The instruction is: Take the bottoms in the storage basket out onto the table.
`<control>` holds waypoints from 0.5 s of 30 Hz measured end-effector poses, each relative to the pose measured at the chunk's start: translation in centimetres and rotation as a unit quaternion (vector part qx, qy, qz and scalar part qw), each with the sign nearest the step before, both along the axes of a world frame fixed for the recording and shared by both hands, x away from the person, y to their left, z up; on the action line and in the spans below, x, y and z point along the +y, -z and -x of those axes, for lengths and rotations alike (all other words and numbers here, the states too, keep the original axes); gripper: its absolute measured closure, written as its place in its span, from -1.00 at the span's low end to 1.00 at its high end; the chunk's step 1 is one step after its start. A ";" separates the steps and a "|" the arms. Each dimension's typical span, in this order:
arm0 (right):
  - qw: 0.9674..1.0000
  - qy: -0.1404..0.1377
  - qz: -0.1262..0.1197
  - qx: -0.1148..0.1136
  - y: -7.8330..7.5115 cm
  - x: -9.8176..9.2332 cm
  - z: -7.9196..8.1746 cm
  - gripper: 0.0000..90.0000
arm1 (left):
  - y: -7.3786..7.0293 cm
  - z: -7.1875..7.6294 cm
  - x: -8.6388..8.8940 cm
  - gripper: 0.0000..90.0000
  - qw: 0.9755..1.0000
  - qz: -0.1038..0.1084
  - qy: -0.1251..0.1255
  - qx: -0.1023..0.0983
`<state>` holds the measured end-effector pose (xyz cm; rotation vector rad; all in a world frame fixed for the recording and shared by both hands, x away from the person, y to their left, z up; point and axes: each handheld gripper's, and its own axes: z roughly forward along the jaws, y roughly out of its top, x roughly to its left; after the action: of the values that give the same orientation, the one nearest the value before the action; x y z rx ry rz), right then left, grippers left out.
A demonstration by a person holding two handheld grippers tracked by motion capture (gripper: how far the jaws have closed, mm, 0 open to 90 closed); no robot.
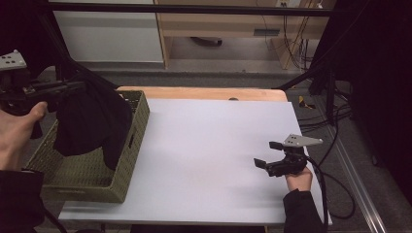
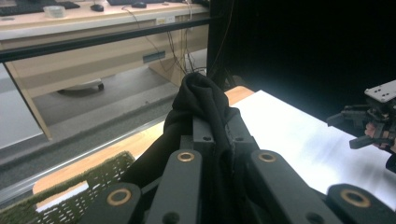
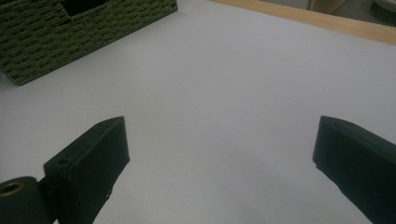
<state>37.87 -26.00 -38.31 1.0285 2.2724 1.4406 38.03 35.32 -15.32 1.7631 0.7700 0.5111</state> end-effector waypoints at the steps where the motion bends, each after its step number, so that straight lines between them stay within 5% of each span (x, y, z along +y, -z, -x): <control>1: 1.000 0.000 0.000 0.000 0.0 0.0 0.0 -0.91 | -0.1 0.0 -0.1 0.90 1.000 0.001 0.000 -0.001; 15: 1.000 -0.001 0.001 0.000 0.0 0.0 0.0 -0.91 | -1.1 -0.1 -1.2 0.90 1.000 0.009 0.019 -0.012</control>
<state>37.88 -25.99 -38.33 1.0272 2.2739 1.4397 38.17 34.15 -14.22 1.7491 0.7212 0.4963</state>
